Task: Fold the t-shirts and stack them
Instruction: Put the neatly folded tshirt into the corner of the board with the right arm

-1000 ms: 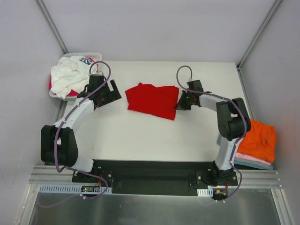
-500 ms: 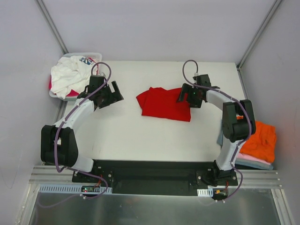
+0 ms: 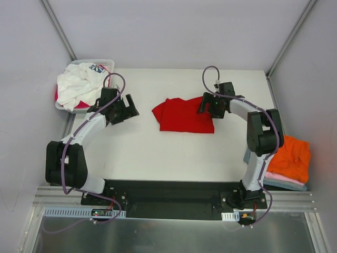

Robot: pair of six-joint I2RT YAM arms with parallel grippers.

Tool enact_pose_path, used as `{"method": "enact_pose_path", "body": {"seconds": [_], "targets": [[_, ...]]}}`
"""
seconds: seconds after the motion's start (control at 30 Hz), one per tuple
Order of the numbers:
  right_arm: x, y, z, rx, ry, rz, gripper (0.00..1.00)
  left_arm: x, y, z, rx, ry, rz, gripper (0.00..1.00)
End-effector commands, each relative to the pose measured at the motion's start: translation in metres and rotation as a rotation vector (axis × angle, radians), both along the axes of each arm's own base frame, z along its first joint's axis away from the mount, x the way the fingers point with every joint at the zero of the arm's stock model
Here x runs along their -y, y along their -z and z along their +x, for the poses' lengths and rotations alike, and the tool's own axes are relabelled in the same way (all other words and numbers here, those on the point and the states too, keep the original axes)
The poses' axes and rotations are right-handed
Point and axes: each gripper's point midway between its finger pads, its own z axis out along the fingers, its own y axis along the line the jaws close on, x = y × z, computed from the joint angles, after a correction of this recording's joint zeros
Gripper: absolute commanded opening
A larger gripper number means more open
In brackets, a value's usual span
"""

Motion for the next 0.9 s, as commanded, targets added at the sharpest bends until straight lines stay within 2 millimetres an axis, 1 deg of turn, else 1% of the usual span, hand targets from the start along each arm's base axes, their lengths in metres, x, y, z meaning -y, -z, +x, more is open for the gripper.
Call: {"method": "enact_pose_path", "body": {"seconds": [0.0,0.03,0.13,0.23,0.27,0.3,0.33,0.37,0.47,0.5,0.6,0.63,0.7,0.73,0.77,0.8,0.83,0.87], "targets": [[0.031,-0.012,-0.015,0.003,0.034,-0.174,0.93,0.004,-0.018,-0.002,0.045,0.012,-0.026,0.92],[0.037,-0.015,-0.013,0.013,0.05,-0.202,0.93,0.005,-0.017,-0.002,0.046,0.012,-0.028,0.92],[0.043,-0.017,-0.006,0.02,0.058,-0.221,0.94,0.004,-0.017,-0.004,0.043,0.011,-0.029,0.92],[0.047,-0.006,0.001,0.007,0.044,-0.237,0.95,0.004,-0.018,-0.006,0.049,0.011,-0.03,0.92],[0.045,-0.004,0.003,0.005,0.033,-0.228,0.95,0.004,-0.019,-0.007,0.052,0.011,-0.032,0.92],[0.036,-0.002,0.003,-0.004,0.006,-0.19,0.95,0.005,-0.02,-0.007,0.054,0.014,-0.036,0.93],[0.032,0.005,0.006,-0.009,-0.039,-0.184,0.94,0.005,-0.019,-0.008,0.053,0.013,-0.035,0.92],[0.026,0.006,0.007,-0.012,-0.059,-0.164,0.93,0.005,-0.02,-0.008,0.054,0.015,-0.037,0.93],[0.012,0.003,0.005,-0.019,-0.127,-0.111,0.93,0.007,-0.022,-0.007,0.057,0.02,-0.047,0.93],[0.005,0.0,0.003,-0.02,-0.149,-0.073,0.93,0.008,-0.023,-0.007,0.06,0.024,-0.054,0.93],[-0.004,0.002,0.002,-0.042,-0.16,-0.026,0.83,0.009,-0.026,-0.008,0.066,0.021,-0.06,0.93],[-0.005,0.004,0.0,-0.053,-0.164,-0.017,0.76,0.009,-0.026,-0.009,0.068,0.023,-0.062,0.92],[-0.01,0.006,-0.001,-0.063,-0.175,0.005,0.64,0.008,-0.027,-0.01,0.072,0.023,-0.059,0.93],[-0.011,0.007,-0.002,-0.068,-0.181,0.014,0.49,0.008,-0.028,-0.011,0.077,0.022,-0.058,0.93],[-0.012,0.006,-0.002,-0.068,-0.182,0.02,0.37,0.008,-0.029,-0.011,0.079,0.023,-0.058,0.93],[-0.014,0.003,-0.002,-0.067,-0.186,0.029,0.22,0.008,-0.029,-0.012,0.079,0.023,-0.058,0.93],[-0.014,0.002,-0.005,-0.077,-0.183,0.026,0.01,0.008,-0.028,-0.012,0.077,0.023,-0.059,0.93],[-0.013,-0.004,-0.007,-0.072,-0.182,0.021,0.01,0.008,-0.029,-0.012,0.081,0.023,-0.058,0.93]]}}
